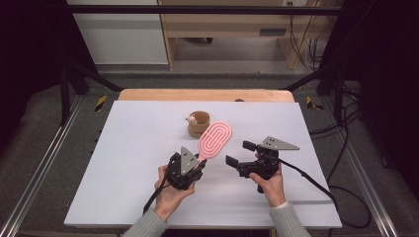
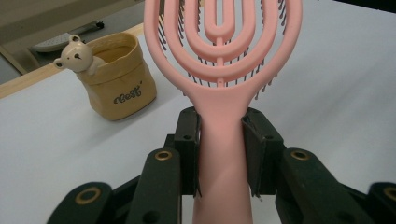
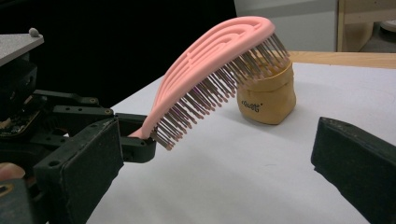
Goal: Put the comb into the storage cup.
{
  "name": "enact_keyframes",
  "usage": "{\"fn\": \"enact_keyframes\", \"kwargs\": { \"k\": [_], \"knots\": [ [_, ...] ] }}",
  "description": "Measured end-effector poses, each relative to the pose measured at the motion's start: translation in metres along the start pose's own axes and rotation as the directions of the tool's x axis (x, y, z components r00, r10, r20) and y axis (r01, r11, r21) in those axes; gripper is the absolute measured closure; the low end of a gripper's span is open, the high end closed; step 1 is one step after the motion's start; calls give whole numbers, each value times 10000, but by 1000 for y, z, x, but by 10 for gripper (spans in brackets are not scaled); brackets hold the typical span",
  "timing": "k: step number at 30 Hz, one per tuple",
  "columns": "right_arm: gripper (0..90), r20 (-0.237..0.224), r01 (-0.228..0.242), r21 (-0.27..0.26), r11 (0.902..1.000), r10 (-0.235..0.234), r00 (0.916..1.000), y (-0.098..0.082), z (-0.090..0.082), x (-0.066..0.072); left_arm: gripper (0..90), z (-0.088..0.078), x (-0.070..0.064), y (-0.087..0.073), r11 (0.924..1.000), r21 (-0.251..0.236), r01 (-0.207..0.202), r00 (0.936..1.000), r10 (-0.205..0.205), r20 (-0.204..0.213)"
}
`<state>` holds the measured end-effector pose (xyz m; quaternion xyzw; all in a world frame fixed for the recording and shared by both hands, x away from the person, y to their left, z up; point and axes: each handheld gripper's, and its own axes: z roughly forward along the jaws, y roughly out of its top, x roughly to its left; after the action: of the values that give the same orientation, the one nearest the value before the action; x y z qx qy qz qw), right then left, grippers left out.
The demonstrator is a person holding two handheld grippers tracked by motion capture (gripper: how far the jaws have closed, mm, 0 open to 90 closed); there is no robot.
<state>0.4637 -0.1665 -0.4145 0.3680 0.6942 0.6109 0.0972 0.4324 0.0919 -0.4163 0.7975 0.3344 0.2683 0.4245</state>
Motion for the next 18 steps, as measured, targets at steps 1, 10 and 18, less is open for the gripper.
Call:
{"fn": "enact_keyframes", "kwargs": {
  "k": [1,10,18],
  "knots": [
    [23,17,-6,-22,10000,6,10000,0,0,0,688,1,-1,0,10000,3,-13,10000,13,24],
    [24,69,-210,-43,9998,210,9998,0,1,-1,688,6,-10,3,10000,-62,-13,9999,14,169],
    [35,169,-387,23,9992,387,9991,0,4,-2,689,9,-18,4,9999,-108,-1,9995,4,317]
  ]
}}
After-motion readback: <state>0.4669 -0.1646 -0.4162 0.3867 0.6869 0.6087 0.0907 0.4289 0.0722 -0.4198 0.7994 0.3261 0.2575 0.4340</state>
